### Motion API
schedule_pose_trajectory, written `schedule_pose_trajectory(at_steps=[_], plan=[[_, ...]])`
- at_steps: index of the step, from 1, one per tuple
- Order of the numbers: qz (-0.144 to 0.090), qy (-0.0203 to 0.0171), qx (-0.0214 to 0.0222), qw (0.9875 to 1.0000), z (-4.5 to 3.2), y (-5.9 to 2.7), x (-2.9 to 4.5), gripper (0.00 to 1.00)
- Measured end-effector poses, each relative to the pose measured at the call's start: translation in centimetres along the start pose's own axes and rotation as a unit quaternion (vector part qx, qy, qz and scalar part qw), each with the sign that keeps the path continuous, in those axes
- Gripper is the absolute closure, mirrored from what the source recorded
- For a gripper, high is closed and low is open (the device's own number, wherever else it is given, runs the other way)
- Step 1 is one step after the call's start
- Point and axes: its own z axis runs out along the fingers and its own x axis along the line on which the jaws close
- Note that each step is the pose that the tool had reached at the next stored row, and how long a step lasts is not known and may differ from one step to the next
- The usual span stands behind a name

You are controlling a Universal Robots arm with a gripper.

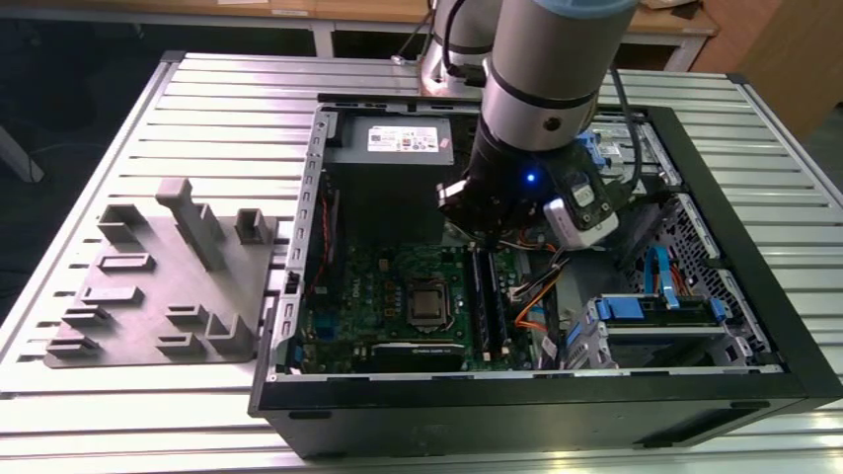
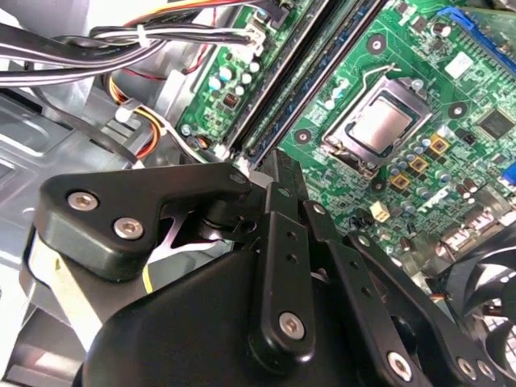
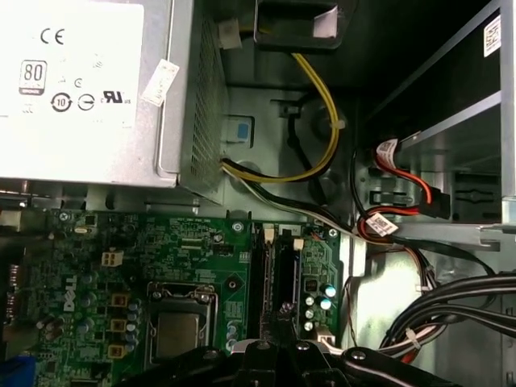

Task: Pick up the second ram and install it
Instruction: 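Press down the second ram until it locks into place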

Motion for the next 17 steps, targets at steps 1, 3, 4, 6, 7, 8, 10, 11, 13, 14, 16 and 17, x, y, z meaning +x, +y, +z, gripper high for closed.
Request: schedule_pose_trajectory(at_steps=[1,3,4,6,7,8,10,11,13,14,16,17], plan=[[0.0,0.0,0.0,1.0,0.06,0.0,0.0,0.93],[0.0,0.0,-0.0003,1.0,0.22,-0.02,0.0,0.93],[0.0,0.0,-0.0009,1.0,0.3,-0.02,0.01,0.93],[0.0,-0.0001,-0.0017,1.0,0.45,-0.03,0.01,0.93],[0.0,-0.0001,-0.0018,1.0,0.5,-0.03,0.01,0.93],[0.0,0.0,-0.0017,1.0,0.57,-0.01,0.0,0.93],[0.0,0.0,-0.0017,1.0,0.77,0.08,0.0,0.93],[0.0,-0.0001,-0.0018,1.0,0.84,0.18,0.01,0.93],[0.0,0.0,-0.0018,1.0,0.98,0.41,0.0,0.93],[0.0,-0.0001,-0.0019,1.0,1.05,0.51,0.0,0.93],[0.0,-0.0001,-0.002,1.0,1.23,0.61,-0.01,0.93],[0.0,-0.0001,-0.0019,1.0,1.34,0.6,-0.01,0.93]])
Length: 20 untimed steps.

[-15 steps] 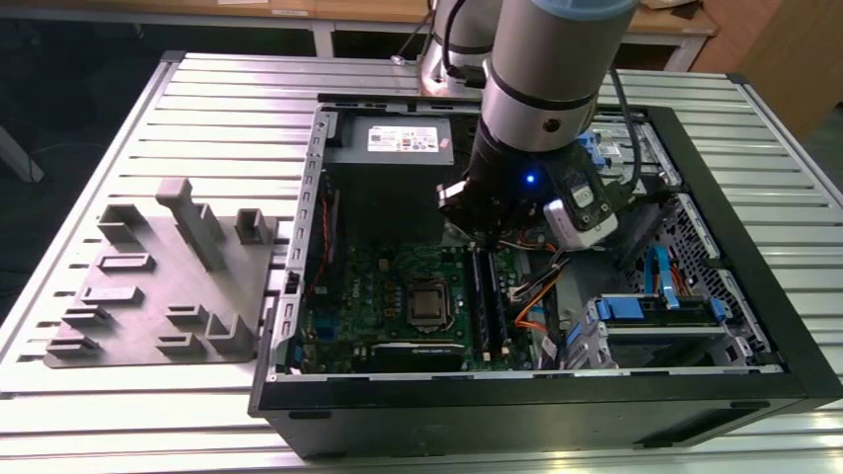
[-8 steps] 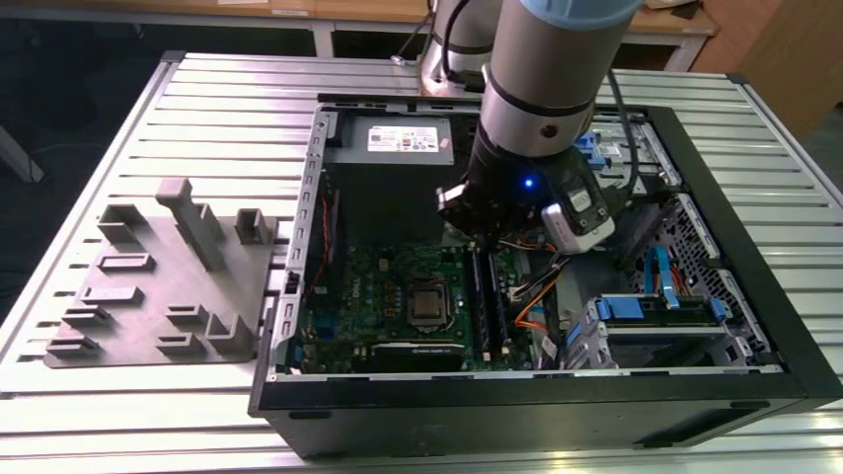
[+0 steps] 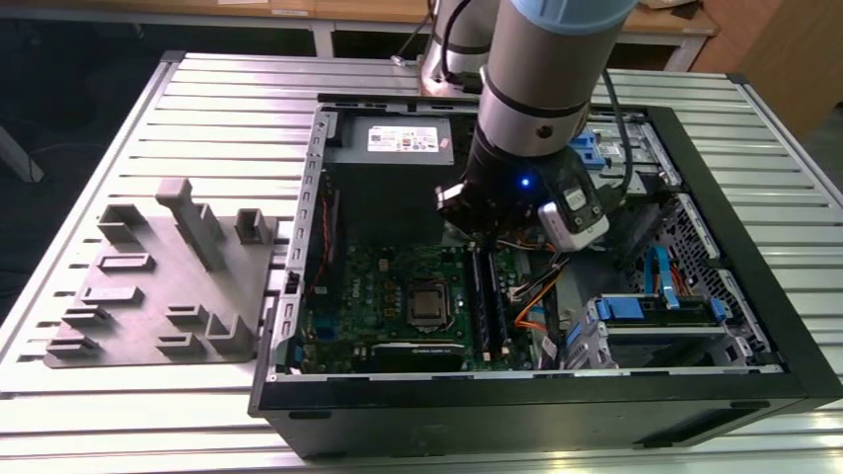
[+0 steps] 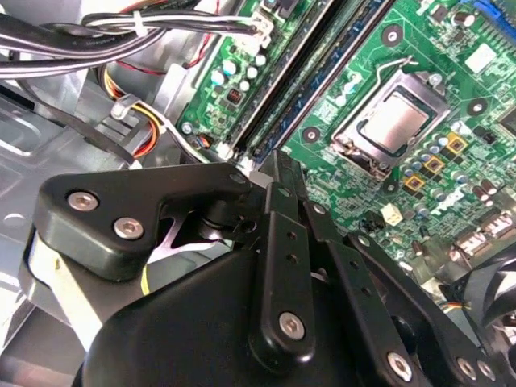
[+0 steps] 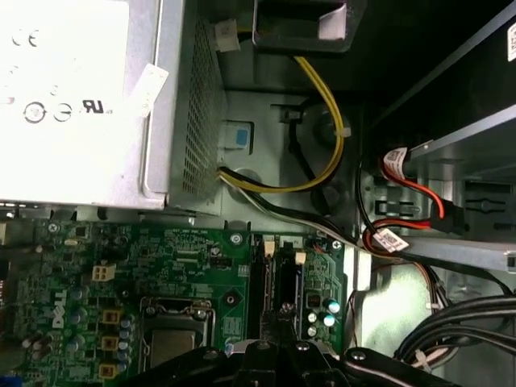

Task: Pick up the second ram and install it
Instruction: 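Press down the second ram until it locks into place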

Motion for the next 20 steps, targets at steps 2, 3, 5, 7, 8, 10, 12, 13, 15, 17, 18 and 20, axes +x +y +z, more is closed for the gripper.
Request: schedule_pose_trajectory(at_steps=[2,3,5,7,8,10,12,13,15,17,18,20], plan=[[0.0,0.0,0.0,1.0,0.28,-0.02,0.01,0.93],[0.0,0.0,0.0001,1.0,0.42,-0.03,0.01,0.93],[0.0,0.0,0.0,1.0,0.63,-0.05,0.01,0.93],[0.0,0.0001,0.0002,1.0,0.63,-0.05,0.02,0.93],[0.0,0.0,0.0002,1.0,0.64,-0.05,0.02,0.93],[0.0,0.0,0.0001,1.0,0.65,-0.05,0.02,0.93],[0.0,-0.0001,-0.0001,1.0,0.72,-0.05,0.01,0.93],[0.0,0.0,-0.0001,1.0,0.81,-0.06,0.02,0.93],[0.0,0.0,0.0,1.0,1.0,-0.08,0.02,0.93],[0.0,0.0,0.0001,1.0,1.04,-0.09,0.02,0.93],[0.0,0.0,0.0001,1.0,1.03,-0.09,0.02,0.93],[0.0,0.0,0.0001,1.0,1.05,-0.08,0.02,0.93]])
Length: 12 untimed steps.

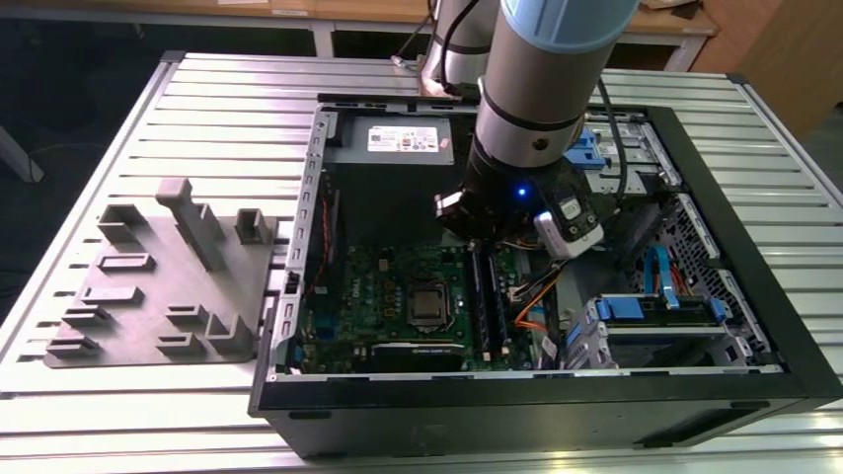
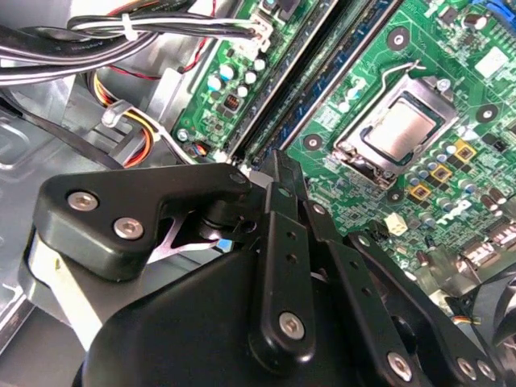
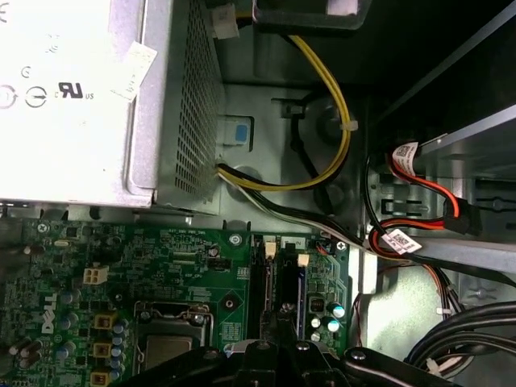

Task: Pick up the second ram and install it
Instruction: 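Press down the second ram until it locks into place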

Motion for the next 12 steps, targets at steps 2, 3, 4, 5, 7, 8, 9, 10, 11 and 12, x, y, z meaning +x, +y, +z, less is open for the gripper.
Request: schedule_pose_trajectory(at_steps=[2,3,4,5,7,8,9,10,11,12], plan=[[0.0,-0.0001,-0.0002,1.0,0.08,0.08,0.0,0.93],[0.0,0.0,-0.0002,1.0,0.12,0.13,0.0,0.93],[0.0,0.0,-0.0003,1.0,0.17,0.18,0.0,0.93],[0.0,-0.0001,-0.0003,1.0,0.23,0.23,-0.01,0.93],[0.0,-0.0001,-0.0006,1.0,0.33,0.3,-0.01,0.93],[0.0,0.0,-0.0005,1.0,0.39,0.35,0.0,0.93],[0.0,0.0,-0.0005,1.0,0.47,0.38,0.01,0.93],[0.0,0.0,-0.0006,1.0,0.54,0.4,0.03,0.93],[0.0,0.0,-0.0005,1.0,0.6,0.4,0.03,0.93],[0.0,0.0,-0.0005,1.0,0.66,0.4,0.05,0.93]])
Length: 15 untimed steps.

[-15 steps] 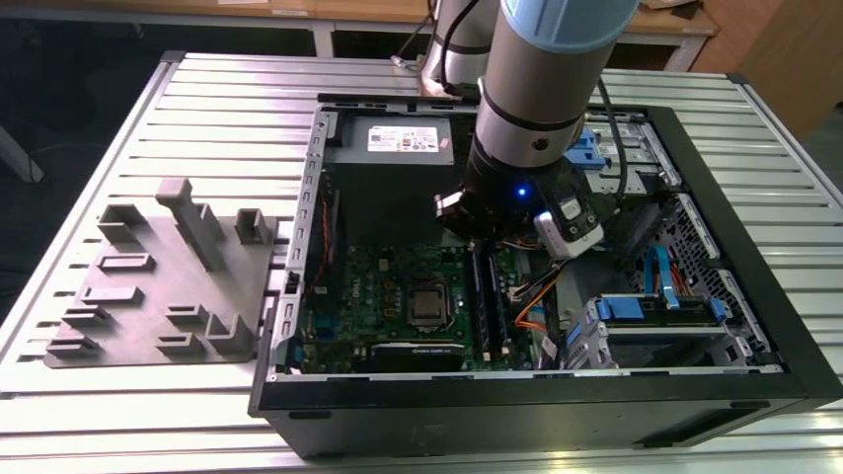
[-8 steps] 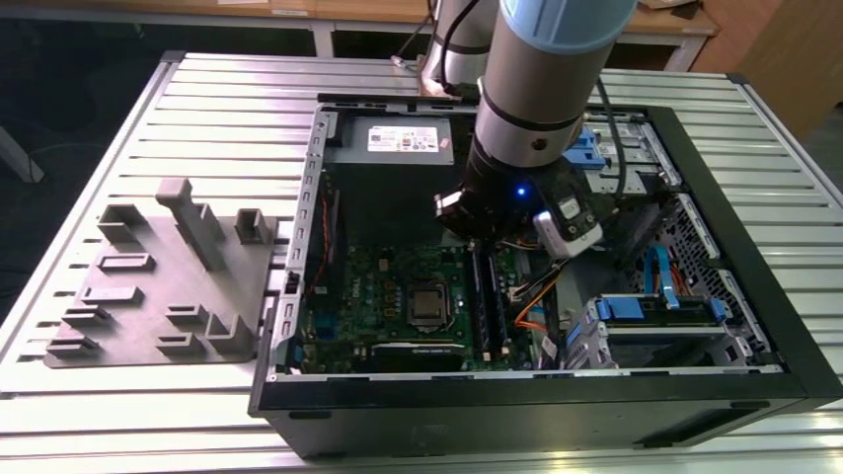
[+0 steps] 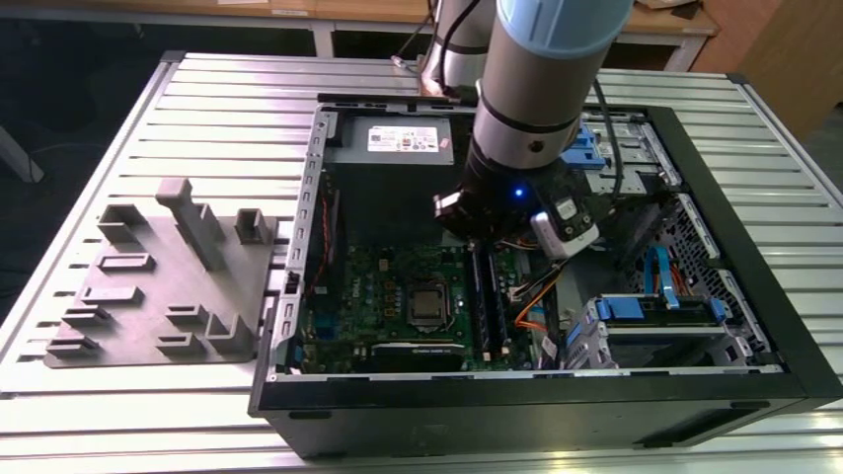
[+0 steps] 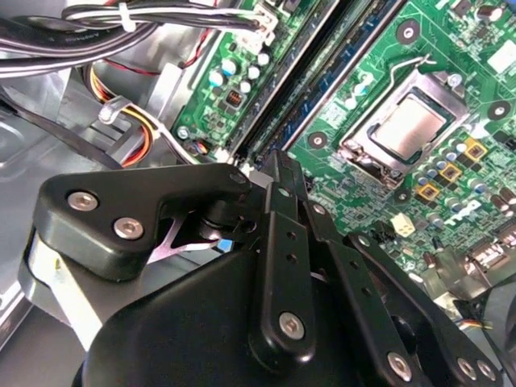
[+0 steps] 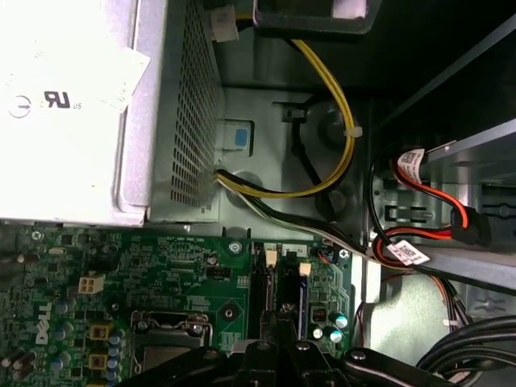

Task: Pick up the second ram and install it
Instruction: 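Press down the second ram until it locks into place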

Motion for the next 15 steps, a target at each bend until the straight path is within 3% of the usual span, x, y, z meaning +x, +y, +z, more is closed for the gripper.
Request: schedule_pose_trajectory(at_steps=[15], plan=[[0.0,0.0,0.0,1.0,0.41,-0.01,0.09,0.93]])
